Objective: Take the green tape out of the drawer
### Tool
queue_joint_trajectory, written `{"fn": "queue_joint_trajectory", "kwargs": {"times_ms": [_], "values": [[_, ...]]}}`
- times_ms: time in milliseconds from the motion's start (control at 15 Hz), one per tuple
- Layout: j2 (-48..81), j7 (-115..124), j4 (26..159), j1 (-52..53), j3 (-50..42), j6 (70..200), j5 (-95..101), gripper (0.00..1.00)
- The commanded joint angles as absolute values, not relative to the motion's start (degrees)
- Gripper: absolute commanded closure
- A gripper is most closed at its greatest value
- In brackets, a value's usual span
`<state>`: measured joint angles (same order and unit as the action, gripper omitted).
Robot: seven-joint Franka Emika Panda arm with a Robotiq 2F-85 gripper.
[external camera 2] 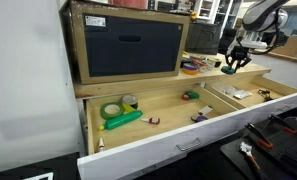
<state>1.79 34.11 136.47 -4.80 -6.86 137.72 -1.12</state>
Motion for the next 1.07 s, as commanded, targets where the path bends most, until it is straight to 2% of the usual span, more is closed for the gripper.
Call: {"fn": "queue_joint_trajectory", "kwargs": {"times_ms": [0, 1000], "values": [[3.5, 35.8, 134.6, -4.4, -6.0, 139.3, -1.4, 0.93], [21.2, 49.7, 115.4, -5.6, -9.6, 138.9, -12.3, 0.93]]}}
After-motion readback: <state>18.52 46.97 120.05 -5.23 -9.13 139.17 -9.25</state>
